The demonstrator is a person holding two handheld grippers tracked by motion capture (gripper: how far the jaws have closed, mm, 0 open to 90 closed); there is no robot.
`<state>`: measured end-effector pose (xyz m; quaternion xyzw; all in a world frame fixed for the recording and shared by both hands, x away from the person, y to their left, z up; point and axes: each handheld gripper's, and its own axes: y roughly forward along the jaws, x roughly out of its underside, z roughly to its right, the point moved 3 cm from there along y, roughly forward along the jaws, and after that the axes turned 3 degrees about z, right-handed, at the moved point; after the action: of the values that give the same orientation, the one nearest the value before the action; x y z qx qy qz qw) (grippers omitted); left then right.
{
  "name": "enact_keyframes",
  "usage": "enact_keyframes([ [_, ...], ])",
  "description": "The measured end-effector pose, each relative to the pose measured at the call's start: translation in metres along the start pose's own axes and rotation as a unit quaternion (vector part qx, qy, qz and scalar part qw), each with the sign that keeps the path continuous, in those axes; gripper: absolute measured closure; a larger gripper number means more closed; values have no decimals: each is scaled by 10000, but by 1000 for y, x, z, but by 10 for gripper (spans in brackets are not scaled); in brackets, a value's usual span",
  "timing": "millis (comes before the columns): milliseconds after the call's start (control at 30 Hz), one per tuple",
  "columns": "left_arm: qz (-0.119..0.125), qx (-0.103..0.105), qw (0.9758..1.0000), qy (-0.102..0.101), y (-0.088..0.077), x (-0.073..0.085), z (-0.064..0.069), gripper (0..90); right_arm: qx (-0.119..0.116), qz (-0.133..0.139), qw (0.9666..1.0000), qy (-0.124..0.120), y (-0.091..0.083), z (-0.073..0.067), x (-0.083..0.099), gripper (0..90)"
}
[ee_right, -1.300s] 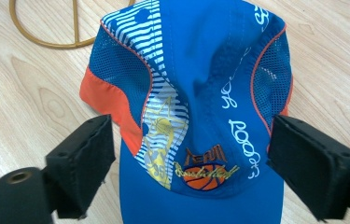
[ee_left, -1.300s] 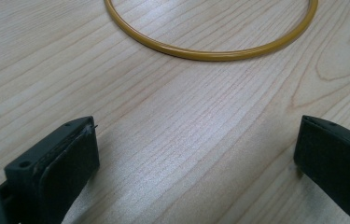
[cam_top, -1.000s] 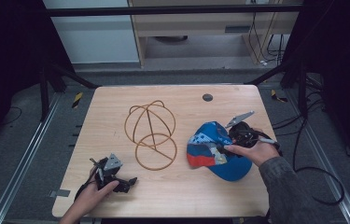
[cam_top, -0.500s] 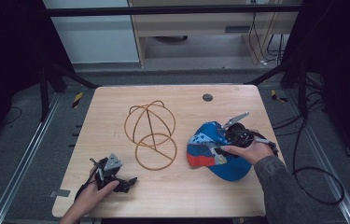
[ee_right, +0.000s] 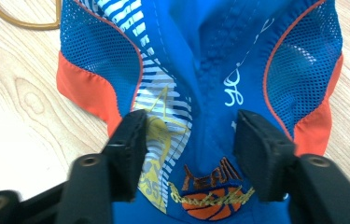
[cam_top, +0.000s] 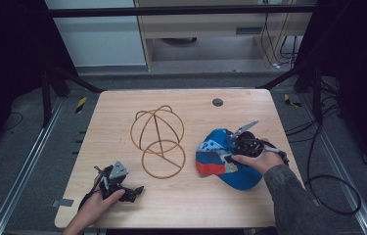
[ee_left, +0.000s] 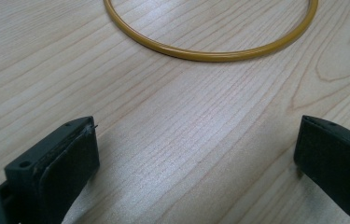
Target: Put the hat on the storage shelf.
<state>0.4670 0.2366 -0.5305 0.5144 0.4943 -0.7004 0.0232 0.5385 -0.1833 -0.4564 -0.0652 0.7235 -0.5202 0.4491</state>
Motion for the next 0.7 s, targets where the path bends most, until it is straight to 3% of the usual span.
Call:
enact_keyframes([
  [33, 0, 1, 10000, 0, 0, 0, 0, 0, -2, 6, 10000, 0, 0, 0, 0, 563],
  [67, 0, 1, 10000, 0, 0, 0, 0, 0, -2, 6, 10000, 0, 0, 0, 0, 563],
  [100, 1, 0, 10000, 0, 0, 0, 0, 0, -47, -35, 10000, 24, 0, 1, 1, 715],
  [233, 0, -3, 10000, -2, 0, 0, 0, 0, -130, -46, 9999, -2, -2, 0, 1, 831],
  [433, 0, -4, 10000, -4, 0, 0, 0, 0, -148, -73, 9999, -8, -5, 0, 0, 869],
  [700, 0, -4, 10000, -3, 0, 0, 0, 0, -163, 125, 9998, -73, -23, -2, -8, 881],
])
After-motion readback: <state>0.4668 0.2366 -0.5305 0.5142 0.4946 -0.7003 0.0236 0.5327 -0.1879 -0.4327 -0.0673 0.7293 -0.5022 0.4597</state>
